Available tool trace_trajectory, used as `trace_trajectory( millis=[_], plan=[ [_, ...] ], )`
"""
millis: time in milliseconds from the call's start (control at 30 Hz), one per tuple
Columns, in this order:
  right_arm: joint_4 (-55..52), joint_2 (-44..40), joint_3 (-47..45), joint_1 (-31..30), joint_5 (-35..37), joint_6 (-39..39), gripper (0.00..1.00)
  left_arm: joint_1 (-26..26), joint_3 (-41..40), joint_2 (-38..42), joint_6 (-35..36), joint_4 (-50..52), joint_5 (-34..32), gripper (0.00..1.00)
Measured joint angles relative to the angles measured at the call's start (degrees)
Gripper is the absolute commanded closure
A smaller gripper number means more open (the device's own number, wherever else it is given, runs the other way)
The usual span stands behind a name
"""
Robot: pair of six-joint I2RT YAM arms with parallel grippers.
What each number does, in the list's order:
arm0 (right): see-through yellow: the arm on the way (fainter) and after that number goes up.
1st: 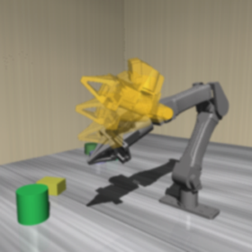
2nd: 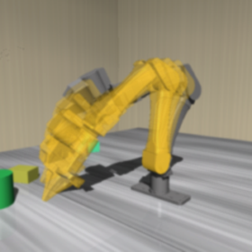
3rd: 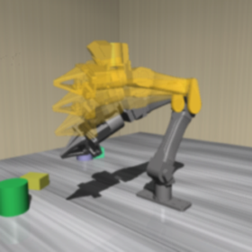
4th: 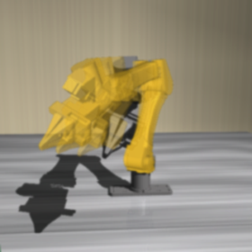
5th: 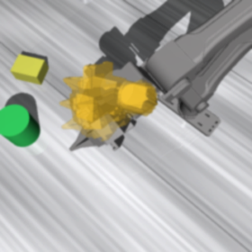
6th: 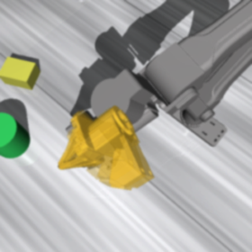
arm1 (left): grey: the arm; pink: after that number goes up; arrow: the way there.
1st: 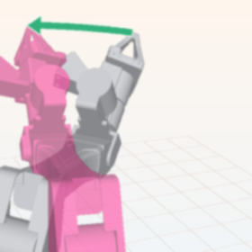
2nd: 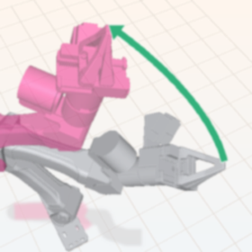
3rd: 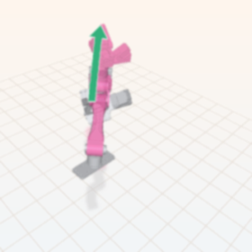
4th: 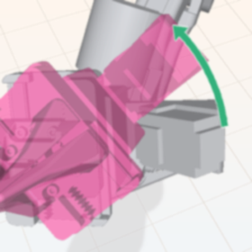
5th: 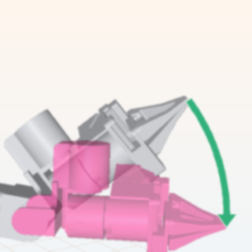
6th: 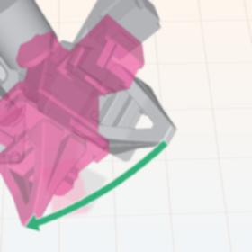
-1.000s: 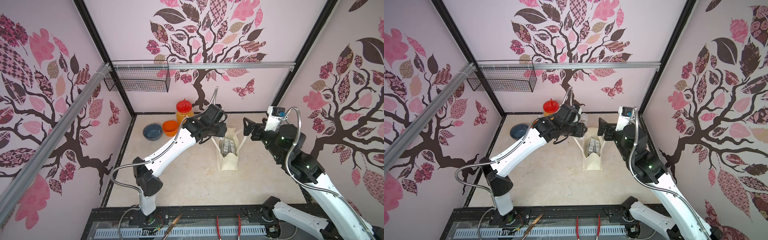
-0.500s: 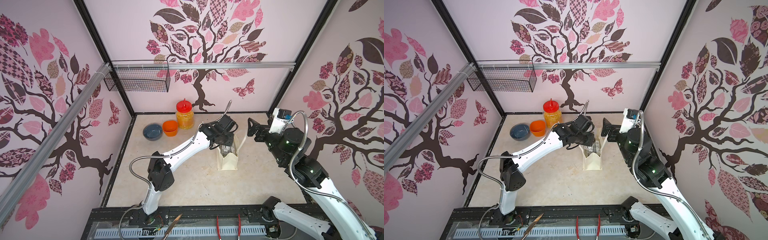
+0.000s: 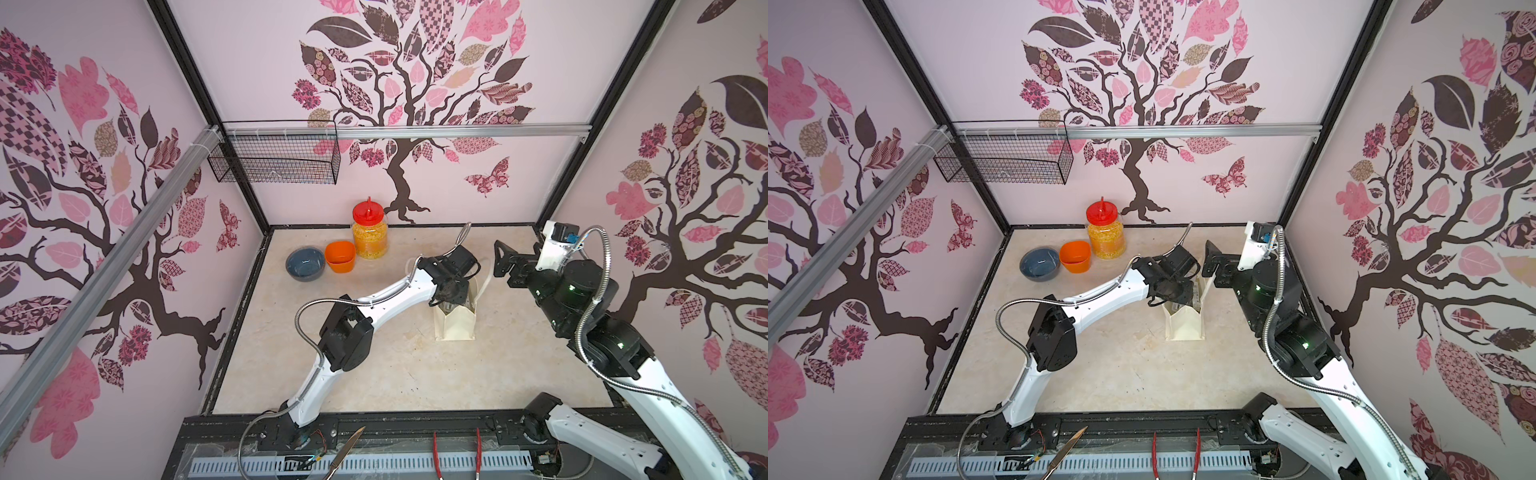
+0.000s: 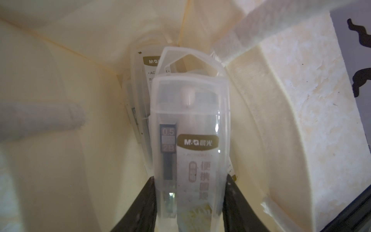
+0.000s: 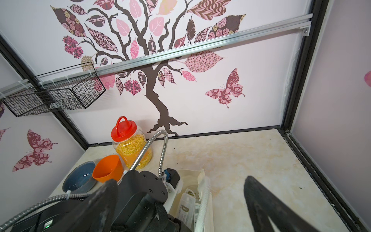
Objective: Put the compass set into the canvas bag
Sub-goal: Place the compass set in the canvas bag, then reset both arms
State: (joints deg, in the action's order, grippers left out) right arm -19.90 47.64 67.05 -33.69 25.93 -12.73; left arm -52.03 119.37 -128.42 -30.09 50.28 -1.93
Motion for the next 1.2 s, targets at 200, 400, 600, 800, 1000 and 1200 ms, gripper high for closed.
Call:
trace_trajectory(
  millis=[200,400,600,800,1000,1200],
  plan=[
    [0.0,0.48,-0.2,0.0,-0.2,-0.07,0.0,-0.02,1.29,-0.22,-0.04,0.15,0.76,0.4],
    [0.02,1.25,-0.22,0.0,-0.61,-0.09,0.0,-0.02,1.57,-0.17,-0.24,-0.74,1.2,0.32],
    [0.07,2.27,-0.2,0.0,-0.94,0.15,0.0,-0.02,1.46,2.14,0.74,-1.27,1.36,0.32],
    [0.48,4.15,0.94,0.0,-1.07,1.77,0.0,0.0,1.42,10.93,4.31,-1.95,0.04,0.32],
    [2.08,6.64,2.97,0.96,-0.59,4.76,0.0,2.32,-2.95,24.87,9.03,-4.94,-2.34,0.32],
    [3.41,11.54,4.26,15.96,-7.8,4.76,0.0,16.06,-23.26,43.23,11.41,-11.26,-6.4,0.21]
  ],
)
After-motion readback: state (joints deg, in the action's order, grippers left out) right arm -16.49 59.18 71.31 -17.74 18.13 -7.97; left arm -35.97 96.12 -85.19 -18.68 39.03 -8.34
